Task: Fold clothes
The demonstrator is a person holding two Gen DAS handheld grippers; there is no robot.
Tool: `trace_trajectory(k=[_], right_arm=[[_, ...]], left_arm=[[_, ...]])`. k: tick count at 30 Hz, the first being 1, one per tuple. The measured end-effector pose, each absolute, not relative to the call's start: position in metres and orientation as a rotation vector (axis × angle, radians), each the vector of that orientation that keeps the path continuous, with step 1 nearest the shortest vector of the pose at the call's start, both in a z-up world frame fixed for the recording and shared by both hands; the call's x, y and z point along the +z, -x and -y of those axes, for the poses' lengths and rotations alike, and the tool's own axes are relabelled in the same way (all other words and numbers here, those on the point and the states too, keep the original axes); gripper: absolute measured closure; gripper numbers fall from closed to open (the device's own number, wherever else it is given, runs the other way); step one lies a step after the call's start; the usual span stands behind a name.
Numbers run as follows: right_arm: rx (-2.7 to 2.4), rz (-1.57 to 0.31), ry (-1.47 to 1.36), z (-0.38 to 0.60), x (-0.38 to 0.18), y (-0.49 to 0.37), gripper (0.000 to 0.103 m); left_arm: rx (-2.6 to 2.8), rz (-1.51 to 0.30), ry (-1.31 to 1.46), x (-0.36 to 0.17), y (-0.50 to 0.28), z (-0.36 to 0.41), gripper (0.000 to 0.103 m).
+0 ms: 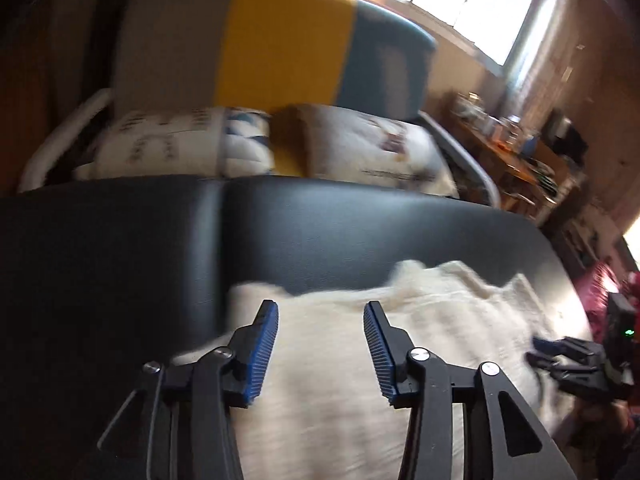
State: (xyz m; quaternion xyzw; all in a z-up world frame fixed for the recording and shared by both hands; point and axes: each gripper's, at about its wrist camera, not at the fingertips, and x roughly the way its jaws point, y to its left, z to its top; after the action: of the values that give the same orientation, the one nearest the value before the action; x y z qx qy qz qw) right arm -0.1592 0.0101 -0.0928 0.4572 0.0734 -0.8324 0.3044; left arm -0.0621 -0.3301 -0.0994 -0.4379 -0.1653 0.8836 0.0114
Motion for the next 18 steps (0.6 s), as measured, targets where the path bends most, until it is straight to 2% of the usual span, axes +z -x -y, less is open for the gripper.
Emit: trace_trajectory(k=[3,6,10,12,13,14,18], right_arm=[[-2.185,-0.158,-1.085,0.005,-0.071,0.150,0.064],[-2.070,-0.115,-1.097,0.037,-0.068,0.152,0.063],[-1.995,-0.194,-1.123,0.084,-0.076,0.147,0.063],[-1.997,-0.263,-1.150,0.101,-0.084,0.149,0.063],[-1.998,-0.298,-1.163,0.108,-0.088,0.151,0.063],[-2.014,-0.334,-1.176,0.112,-0.092,0.152,0.063],[-2.044,-0.362,-1.200,0.111,-0.106,0.158,0.063]], left_arm=[[2.800,0.610,1.369,-0.096,0.035,0.365,0.052],[2.782,0.659,1.372,-0.100,0.021,0.378,0.049],[2.705,0.646,1.368,-0.109,0.032,0.364,0.047],[2.713,0.605,1.397,-0.112,0.041,0.358,0.049],[2.723,0.593,1.421,-0.114,0.044,0.356,0.074],[2.732,0.597,1.428,-0.116,0.044,0.356,0.091],[2.749,0.677,1.417,-0.121,0.034,0.361,0.095]])
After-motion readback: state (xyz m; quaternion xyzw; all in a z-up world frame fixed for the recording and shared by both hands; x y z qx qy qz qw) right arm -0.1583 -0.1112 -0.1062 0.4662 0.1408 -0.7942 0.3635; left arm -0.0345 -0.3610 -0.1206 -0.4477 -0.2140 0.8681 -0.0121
